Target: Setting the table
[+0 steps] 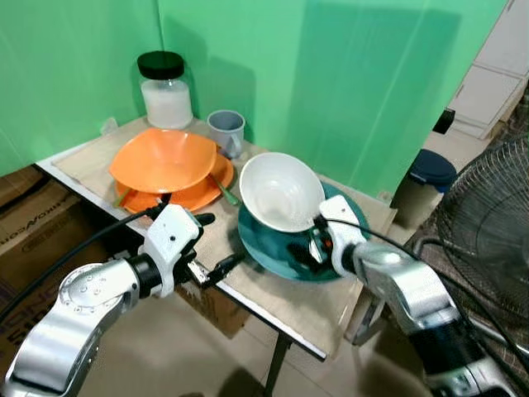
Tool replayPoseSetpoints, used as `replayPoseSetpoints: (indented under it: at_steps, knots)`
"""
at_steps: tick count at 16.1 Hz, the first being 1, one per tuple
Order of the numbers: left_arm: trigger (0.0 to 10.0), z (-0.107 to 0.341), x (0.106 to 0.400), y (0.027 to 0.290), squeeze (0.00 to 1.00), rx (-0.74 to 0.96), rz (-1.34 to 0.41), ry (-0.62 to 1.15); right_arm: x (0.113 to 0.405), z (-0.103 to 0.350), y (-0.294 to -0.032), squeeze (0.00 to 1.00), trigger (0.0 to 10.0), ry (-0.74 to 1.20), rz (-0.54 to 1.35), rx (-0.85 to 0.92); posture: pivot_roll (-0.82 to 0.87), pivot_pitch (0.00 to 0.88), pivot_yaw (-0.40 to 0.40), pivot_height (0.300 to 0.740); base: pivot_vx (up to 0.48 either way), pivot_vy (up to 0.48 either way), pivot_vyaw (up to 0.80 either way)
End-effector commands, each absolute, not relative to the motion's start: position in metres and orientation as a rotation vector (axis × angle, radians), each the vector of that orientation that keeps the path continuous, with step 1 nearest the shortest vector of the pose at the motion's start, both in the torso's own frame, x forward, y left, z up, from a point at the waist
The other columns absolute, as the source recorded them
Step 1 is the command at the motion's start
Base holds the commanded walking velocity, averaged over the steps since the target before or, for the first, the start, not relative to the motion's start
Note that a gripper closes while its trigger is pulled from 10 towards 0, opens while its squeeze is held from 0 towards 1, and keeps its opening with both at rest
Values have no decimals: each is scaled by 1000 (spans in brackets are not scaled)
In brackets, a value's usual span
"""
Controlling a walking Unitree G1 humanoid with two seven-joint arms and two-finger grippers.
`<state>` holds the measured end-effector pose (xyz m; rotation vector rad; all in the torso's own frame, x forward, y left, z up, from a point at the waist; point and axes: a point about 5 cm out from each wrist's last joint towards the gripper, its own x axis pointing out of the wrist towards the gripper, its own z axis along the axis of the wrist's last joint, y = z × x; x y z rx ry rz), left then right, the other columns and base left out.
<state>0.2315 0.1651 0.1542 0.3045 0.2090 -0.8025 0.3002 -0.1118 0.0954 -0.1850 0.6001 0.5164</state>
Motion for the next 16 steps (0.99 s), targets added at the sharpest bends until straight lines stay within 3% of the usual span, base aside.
replayPoseSetpoints:
  at_steps: [1,2,3,4,5,16]
  knots:
    - [10000,155,229,161,0,310,-822,208,304,89,-120,0,9922,634,444,-189,28,26,-68,740,0,0,0]
    - [10000,155,229,161,0,308,-823,209,308,87,-121,0,9216,638,404,-167,30,27,-73,740,0,0,0]
    - [10000,155,228,160,0,306,-823,210,310,87,-122,0,4314,644,382,-140,30,27,-73,740,0,0,0]
    - [10000,155,228,160,0,305,-823,211,311,87,-122,0,3059,648,376,-129,30,27,-73,740,0,0,0]
    - [10000,154,227,160,0,301,-830,218,311,85,-123,0,0,659,366,-119,31,26,-76,740,0,0,0]
    - [10000,152,225,159,0,283,-866,242,309,78,-128,0,0,756,333,-111,26,19,-72,740,0,0,0]
